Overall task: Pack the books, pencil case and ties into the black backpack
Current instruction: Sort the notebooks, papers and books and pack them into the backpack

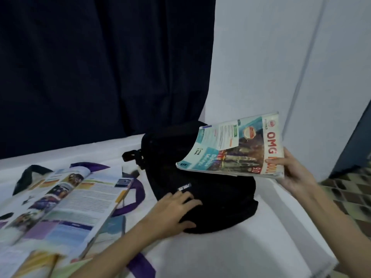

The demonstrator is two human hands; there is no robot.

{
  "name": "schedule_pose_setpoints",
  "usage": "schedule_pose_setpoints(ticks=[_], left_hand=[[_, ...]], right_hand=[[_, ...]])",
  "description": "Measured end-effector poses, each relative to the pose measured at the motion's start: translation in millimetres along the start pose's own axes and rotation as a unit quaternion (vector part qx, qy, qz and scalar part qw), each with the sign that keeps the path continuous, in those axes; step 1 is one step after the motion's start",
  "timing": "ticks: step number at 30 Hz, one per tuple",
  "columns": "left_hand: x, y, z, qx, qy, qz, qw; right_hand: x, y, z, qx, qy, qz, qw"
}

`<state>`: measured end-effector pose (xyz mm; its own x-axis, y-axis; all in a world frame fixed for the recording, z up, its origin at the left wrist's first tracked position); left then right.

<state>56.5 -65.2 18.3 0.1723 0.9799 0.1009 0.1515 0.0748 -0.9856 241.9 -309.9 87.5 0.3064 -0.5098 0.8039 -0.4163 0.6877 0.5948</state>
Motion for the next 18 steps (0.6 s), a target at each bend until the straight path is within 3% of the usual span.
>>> schedule_pose_setpoints(ticks=[2,4,6,8,9,11,13,18], left_hand=[[8,13,-5,-0.021,-0.067,0.085,0.994],[17,16,-4,-0.047,-0.152,0.278,0.947],[36,15,-2,-0.093,-0.265,0.445,0.851],[55,17,0,-0.138,-0.404,0.563,0.708],[63,18,1,-0.159,-0.456,0.603,0.635],[72,14,1,-0.179,-0.504,0.648,0.542],[76,9,-4,-0.187,-0.495,0.677,0.511],[85,-34,-22,-0.25,-0.489,0.685,0.478]], right_hand=[[11,-13,-9,0.016,0.014,-0.013,1.0],[17,-20,-17,0.031,0.037,-0.019,0.999],[21,-20,-24,0.049,0.055,-0.02,0.997],[20,-17,-30,0.06,0.071,-0.012,0.996],[18,-17,-34,0.069,0.078,-0.003,0.995],[15,-11,-37,0.099,0.091,0.007,0.991],[10,-9,-43,0.121,0.107,0.024,0.987],[14,-10,-44,0.195,0.164,0.08,0.963]])
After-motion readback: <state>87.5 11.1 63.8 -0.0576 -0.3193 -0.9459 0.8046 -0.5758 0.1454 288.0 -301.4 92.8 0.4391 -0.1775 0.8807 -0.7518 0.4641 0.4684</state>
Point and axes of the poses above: each hand's wrist, its own z-axis away from the middle knuckle, its own y-axis out of the palm, x = y × z, the point moved 1 cm from there along -z, towards the middle knuckle, and after that the axes turned 6 degrees about -z, right-handed, at the moved point
